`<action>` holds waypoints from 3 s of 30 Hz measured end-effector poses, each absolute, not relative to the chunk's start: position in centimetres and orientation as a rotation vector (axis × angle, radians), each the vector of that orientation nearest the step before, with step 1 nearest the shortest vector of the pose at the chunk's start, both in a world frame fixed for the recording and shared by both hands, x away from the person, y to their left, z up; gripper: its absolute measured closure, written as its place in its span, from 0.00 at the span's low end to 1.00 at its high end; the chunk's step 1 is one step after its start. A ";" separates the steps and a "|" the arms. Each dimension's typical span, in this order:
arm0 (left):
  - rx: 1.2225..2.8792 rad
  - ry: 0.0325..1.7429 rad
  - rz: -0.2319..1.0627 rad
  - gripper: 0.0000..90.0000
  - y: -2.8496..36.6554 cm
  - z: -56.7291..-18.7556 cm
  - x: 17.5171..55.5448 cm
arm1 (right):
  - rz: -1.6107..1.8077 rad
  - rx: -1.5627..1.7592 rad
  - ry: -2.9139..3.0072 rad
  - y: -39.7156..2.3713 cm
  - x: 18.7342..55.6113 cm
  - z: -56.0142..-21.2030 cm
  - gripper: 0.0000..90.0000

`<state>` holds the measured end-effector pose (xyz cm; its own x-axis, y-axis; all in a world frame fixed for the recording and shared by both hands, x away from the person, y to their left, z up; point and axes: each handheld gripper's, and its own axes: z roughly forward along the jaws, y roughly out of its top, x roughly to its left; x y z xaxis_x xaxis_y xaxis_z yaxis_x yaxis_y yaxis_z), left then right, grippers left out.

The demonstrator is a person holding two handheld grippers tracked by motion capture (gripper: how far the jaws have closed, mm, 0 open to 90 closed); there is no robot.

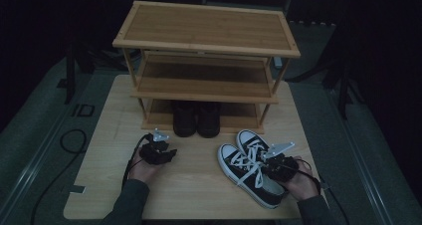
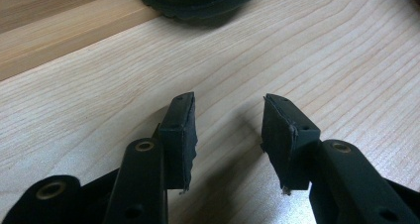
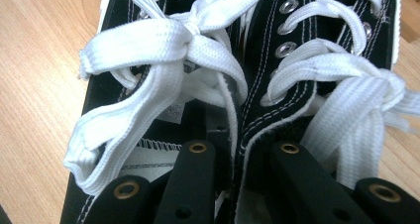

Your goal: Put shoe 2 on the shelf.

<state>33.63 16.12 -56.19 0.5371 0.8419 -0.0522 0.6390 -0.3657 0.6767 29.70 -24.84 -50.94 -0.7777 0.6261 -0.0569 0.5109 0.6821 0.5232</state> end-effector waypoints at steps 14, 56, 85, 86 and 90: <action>2.133 1.186 0.401 0.63 16.2 -56.2 33.6 | 0.763 0.890 2.622 -24.9 29.5 -50.5 0.95; 2.132 1.184 0.399 0.63 16.2 -56.2 33.6 | 0.818 0.718 2.617 -23.3 31.3 -43.8 0.95; 2.139 1.182 0.401 0.63 16.1 -56.1 33.6 | 0.856 0.520 2.685 -20.5 32.6 -40.8 0.95; 2.144 1.179 0.401 0.63 16.1 -56.1 33.6 | 0.858 0.511 2.685 -20.4 32.7 -40.7 0.95; 2.150 1.180 0.399 0.63 16.1 -56.1 33.6 | 0.856 0.479 2.697 -20.1 32.8 -40.2 0.95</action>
